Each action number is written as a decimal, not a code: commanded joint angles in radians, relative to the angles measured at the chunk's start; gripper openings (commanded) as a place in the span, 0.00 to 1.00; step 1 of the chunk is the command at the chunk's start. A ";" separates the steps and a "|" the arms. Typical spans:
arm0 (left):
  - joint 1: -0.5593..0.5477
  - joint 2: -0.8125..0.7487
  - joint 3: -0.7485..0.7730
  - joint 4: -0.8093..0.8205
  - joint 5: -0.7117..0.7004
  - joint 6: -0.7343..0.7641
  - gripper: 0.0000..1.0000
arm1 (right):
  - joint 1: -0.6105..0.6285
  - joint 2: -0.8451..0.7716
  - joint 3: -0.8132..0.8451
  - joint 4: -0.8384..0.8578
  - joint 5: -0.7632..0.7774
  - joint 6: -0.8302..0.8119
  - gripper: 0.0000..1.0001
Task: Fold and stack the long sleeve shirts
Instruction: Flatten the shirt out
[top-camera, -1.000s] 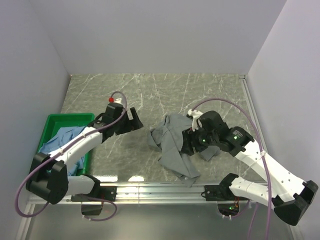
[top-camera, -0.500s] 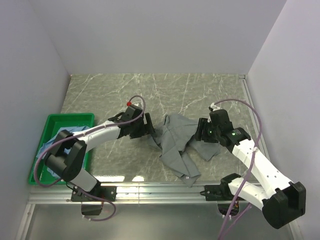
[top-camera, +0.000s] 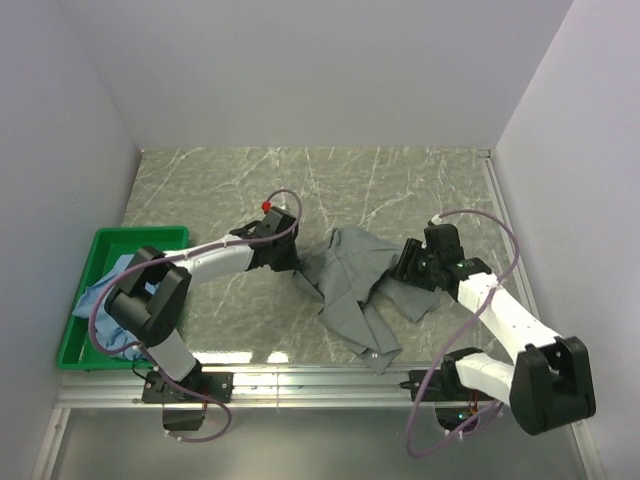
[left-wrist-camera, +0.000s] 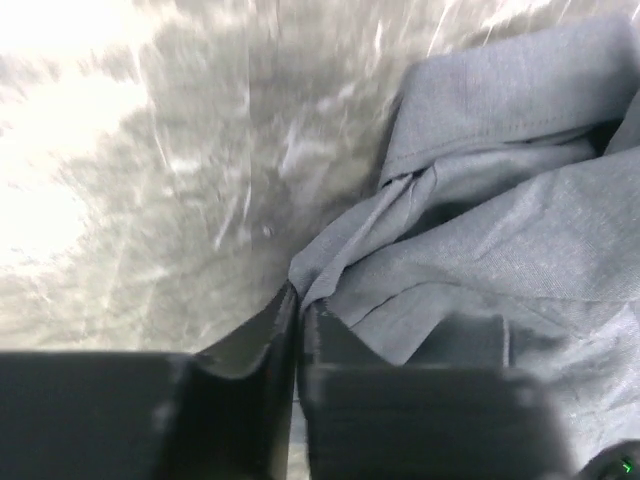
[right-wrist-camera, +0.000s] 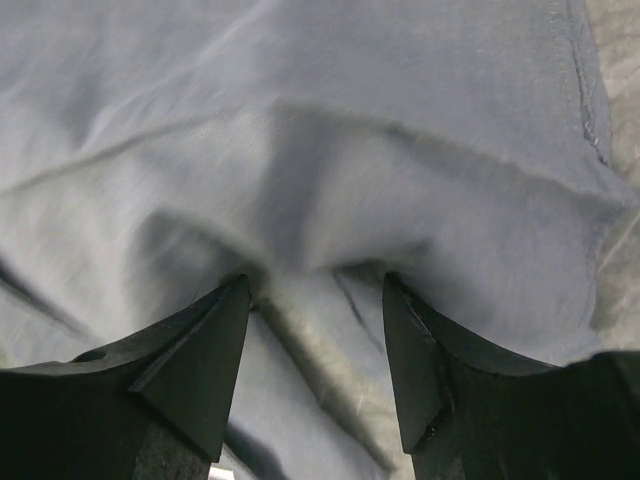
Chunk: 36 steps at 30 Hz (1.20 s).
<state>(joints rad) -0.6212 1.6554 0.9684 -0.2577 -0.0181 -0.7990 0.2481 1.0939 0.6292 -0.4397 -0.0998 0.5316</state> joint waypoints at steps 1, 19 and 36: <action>0.005 -0.061 0.067 -0.021 -0.123 0.052 0.01 | -0.047 0.061 -0.011 0.105 -0.021 0.024 0.62; 0.164 -0.540 -0.003 0.048 -0.221 0.297 0.01 | -0.086 0.126 0.199 0.202 -0.043 -0.105 0.61; 0.166 -0.683 -0.097 -0.044 -0.305 0.181 0.01 | 0.393 0.194 0.271 0.098 -0.293 -0.361 0.79</action>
<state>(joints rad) -0.4595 0.9905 0.8436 -0.2943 -0.2768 -0.5838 0.5804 1.2354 0.8352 -0.3107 -0.3416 0.2516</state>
